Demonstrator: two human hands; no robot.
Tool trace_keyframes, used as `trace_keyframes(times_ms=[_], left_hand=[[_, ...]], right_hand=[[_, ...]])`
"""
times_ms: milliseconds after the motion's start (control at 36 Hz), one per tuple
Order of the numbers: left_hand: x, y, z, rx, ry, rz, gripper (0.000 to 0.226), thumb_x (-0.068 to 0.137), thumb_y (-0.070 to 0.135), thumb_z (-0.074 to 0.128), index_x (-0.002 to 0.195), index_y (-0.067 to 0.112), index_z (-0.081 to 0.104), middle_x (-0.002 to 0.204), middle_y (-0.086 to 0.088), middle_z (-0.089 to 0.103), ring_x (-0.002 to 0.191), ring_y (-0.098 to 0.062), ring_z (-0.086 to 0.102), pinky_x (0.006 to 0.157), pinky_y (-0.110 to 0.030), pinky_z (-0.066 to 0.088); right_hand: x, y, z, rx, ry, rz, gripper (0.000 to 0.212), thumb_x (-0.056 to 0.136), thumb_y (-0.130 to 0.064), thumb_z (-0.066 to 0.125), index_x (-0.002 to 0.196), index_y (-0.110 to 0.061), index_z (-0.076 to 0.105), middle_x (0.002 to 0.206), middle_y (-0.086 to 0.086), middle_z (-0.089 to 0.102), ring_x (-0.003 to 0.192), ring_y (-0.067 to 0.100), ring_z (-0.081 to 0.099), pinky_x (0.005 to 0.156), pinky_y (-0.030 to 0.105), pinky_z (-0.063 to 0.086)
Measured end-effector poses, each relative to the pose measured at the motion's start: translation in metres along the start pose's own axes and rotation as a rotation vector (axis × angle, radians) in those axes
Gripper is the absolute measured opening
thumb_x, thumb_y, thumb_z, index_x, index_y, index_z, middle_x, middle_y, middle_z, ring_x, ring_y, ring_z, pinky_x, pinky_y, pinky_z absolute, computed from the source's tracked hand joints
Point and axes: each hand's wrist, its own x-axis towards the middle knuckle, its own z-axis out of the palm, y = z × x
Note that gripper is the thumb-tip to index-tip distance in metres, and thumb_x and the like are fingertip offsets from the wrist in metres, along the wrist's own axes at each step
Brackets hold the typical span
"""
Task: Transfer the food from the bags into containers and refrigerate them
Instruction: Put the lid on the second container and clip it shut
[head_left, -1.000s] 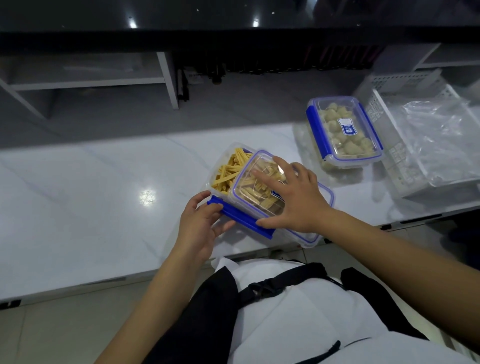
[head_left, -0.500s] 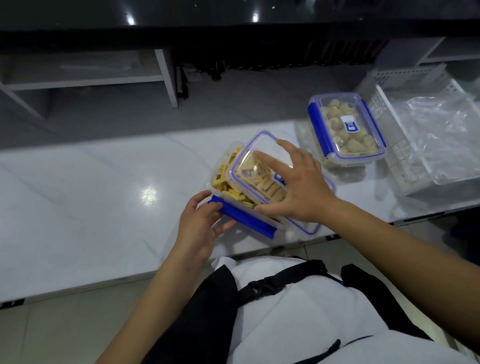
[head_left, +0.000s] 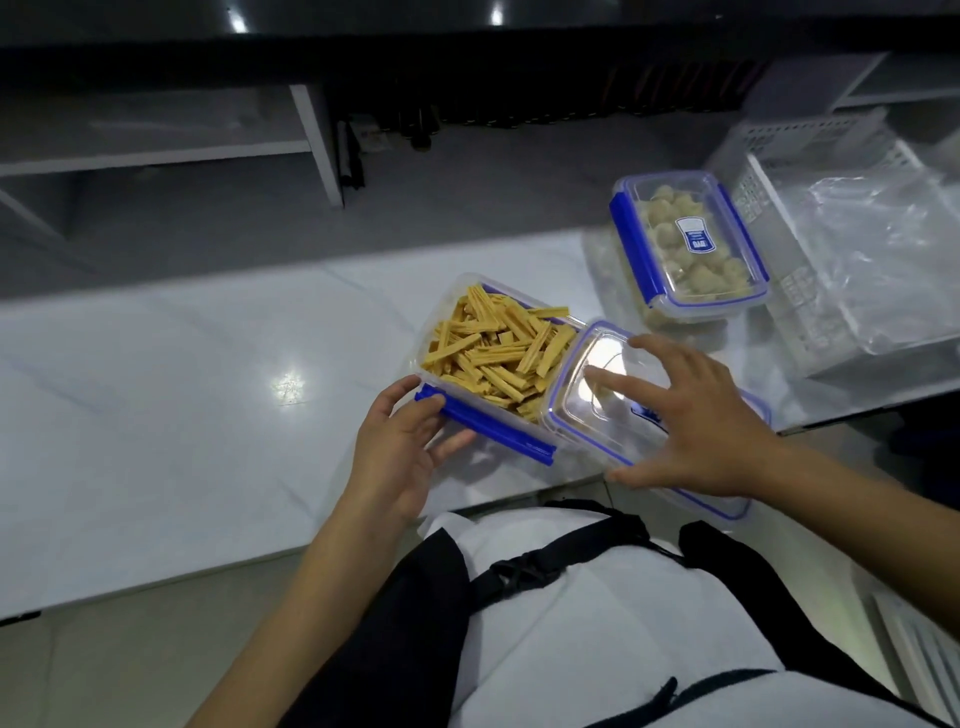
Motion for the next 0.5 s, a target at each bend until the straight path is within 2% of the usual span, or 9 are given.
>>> trace_keyframes(times_ms=[111, 333, 500], left_hand=[[0.0, 0.001, 0.0, 0.011, 0.001, -0.001, 0.041, 0.091, -0.001, 0.066, 0.126, 0.018, 0.057, 0.118, -0.021, 0.07, 0.102, -0.03, 0.074, 0.071, -0.043, 0.063], [0.0, 0.001, 0.001, 0.02, 0.011, -0.009, 0.04, 0.092, 0.0, 0.067, 0.125, 0.02, 0.058, 0.117, -0.017, 0.071, 0.101, -0.028, 0.074, 0.069, -0.042, 0.063], [0.001, 0.0, -0.001, 0.02, -0.003, 0.003, 0.041, 0.091, 0.001, 0.067, 0.127, 0.019, 0.057, 0.105, -0.014, 0.077, 0.101, -0.029, 0.074, 0.068, -0.041, 0.063]], right_hand=[[0.002, 0.0, 0.001, -0.004, 0.01, -0.005, 0.098, 0.057, -0.09, 0.056, 0.144, -0.068, 0.016, 0.159, -0.002, 0.02, 0.144, 0.037, 0.025, 0.113, 0.058, 0.027], [0.014, -0.015, -0.013, 0.046, 0.124, -0.062, 0.098, 0.059, -0.088, 0.058, 0.147, -0.057, 0.029, 0.158, 0.001, 0.021, 0.144, 0.033, 0.024, 0.111, 0.057, 0.025], [0.036, -0.035, -0.013, 0.028, 0.046, -0.038, 0.096, 0.057, -0.082, 0.065, 0.145, -0.058, 0.034, 0.157, -0.002, 0.019, 0.14, 0.034, 0.023, 0.113, 0.048, 0.017]])
